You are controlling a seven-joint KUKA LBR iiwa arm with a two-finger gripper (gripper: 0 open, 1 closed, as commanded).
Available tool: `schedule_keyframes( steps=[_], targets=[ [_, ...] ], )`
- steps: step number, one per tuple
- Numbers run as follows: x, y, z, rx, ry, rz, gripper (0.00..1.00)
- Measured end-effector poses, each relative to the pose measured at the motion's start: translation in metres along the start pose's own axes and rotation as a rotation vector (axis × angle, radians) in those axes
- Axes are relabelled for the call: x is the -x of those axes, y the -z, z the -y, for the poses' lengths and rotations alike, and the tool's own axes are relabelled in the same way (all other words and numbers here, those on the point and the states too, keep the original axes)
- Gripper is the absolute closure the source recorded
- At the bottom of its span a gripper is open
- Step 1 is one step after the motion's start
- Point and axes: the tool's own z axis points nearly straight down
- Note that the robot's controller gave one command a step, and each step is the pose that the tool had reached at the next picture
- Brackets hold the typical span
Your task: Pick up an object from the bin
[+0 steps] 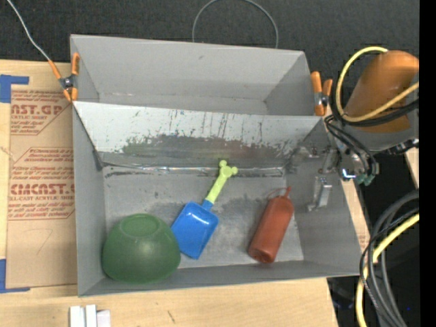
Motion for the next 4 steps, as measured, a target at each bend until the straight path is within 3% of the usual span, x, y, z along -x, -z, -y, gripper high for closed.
schedule_keyframes(
  steps=[1, 2, 3, 4],
  targets=[
    [0.002, 0.005, -0.001, -0.001, 0.002, 0.007, 0.00],
    [-0.015, -0.058, -0.004, -0.001, 0.185, 0.006, 0.00],
    [-0.009, -0.095, -0.025, 0.000, 0.376, 0.007, 0.00],
    [-0.011, -0.102, -0.018, -0.003, 0.620, 0.008, 1.00]
  ],
)
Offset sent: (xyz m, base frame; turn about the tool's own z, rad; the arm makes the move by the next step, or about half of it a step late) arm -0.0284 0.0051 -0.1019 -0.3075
